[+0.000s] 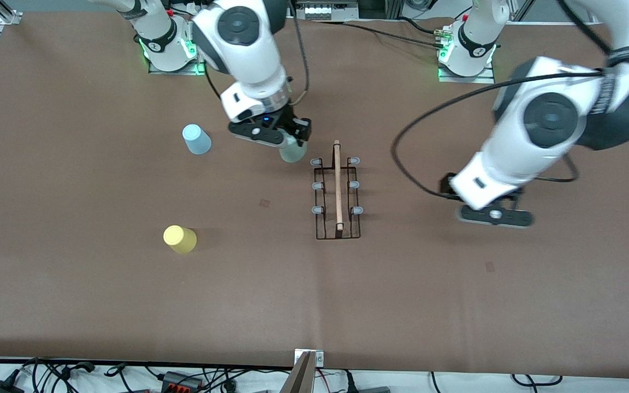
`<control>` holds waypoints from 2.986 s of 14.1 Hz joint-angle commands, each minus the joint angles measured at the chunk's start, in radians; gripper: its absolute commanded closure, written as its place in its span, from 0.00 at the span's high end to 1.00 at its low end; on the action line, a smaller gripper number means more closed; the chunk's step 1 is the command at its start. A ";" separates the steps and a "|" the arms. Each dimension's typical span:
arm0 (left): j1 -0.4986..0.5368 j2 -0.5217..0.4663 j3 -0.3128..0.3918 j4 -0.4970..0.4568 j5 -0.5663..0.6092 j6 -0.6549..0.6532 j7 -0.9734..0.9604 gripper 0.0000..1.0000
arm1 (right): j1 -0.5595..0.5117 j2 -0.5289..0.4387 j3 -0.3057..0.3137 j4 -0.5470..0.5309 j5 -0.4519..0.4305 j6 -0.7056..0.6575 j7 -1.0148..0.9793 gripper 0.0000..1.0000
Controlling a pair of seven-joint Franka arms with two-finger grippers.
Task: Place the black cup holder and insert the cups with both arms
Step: 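Carry the teal cup to the holder while the left gripper withdraws, then hang the teal cup on a holder peg and open the right gripper, then move the right gripper down to the yellow cup, then close the right gripper on the yellow cup and lift it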
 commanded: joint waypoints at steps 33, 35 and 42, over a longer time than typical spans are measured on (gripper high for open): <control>-0.170 -0.414 0.467 -0.288 -0.273 0.067 0.216 1.00 | -0.569 0.299 -0.031 0.026 -0.103 0.195 -1.040 1.00; -0.170 -0.411 0.467 -0.286 -0.271 0.066 0.214 1.00 | -0.569 0.324 -0.031 0.026 -0.103 0.232 -1.039 1.00; -0.171 -0.409 0.462 -0.285 -0.269 0.066 0.216 1.00 | -0.563 0.342 -0.029 0.024 -0.100 0.241 -1.050 0.28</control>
